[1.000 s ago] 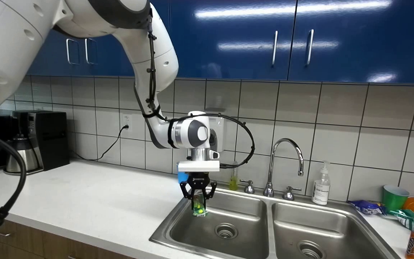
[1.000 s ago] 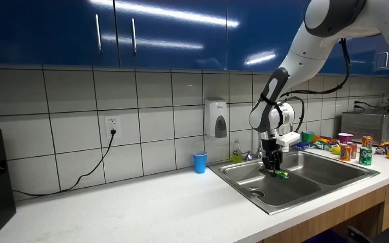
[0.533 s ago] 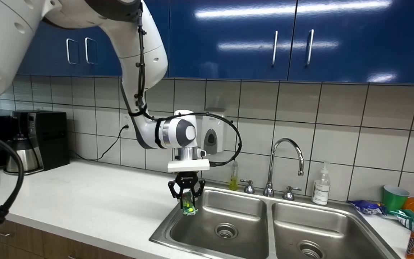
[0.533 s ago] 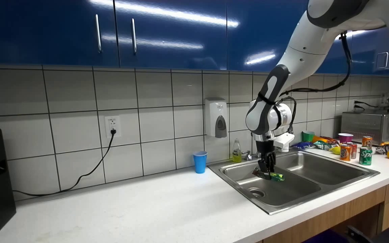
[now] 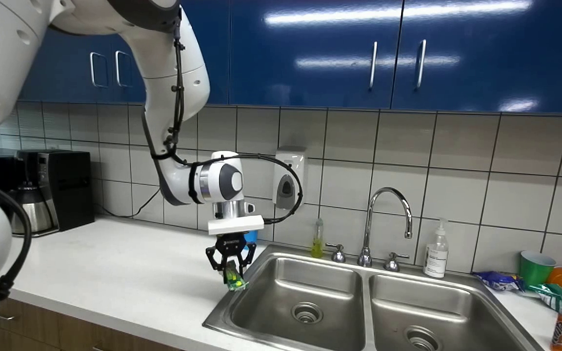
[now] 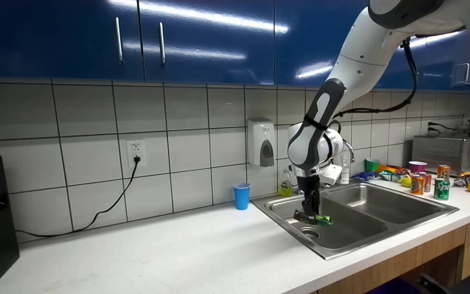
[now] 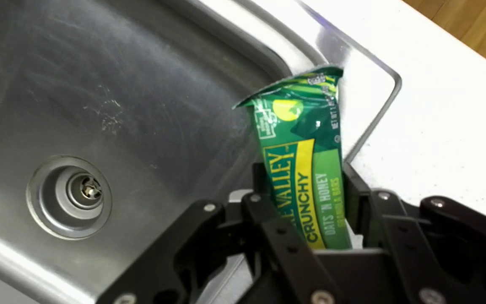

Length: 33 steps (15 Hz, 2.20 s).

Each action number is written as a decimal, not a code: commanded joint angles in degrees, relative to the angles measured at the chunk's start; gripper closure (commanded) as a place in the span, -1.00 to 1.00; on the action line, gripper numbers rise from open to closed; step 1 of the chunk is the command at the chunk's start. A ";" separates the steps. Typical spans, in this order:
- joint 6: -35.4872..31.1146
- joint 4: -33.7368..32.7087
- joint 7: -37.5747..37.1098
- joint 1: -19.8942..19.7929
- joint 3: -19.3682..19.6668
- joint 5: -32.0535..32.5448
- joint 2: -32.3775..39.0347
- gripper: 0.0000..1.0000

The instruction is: Put the green object on the counter to the left

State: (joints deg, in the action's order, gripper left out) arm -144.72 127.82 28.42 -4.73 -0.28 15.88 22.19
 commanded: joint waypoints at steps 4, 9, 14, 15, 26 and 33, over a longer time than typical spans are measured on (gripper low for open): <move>-1.63 3.74 1.24 2.82 -2.19 3.00 -1.77 0.64; -1.64 4.33 1.91 4.53 -4.08 3.25 -0.91 0.64; -1.70 4.11 3.04 5.54 -5.58 3.04 0.44 0.64; -1.66 3.98 3.47 5.53 -5.94 2.88 0.76 0.64; -1.81 1.28 5.64 6.14 -8.81 2.04 5.80 0.64; -1.34 -0.29 4.96 6.82 -9.42 2.02 8.09 0.64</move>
State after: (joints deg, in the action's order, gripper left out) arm -146.44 128.57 32.60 1.88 -9.33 18.14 29.66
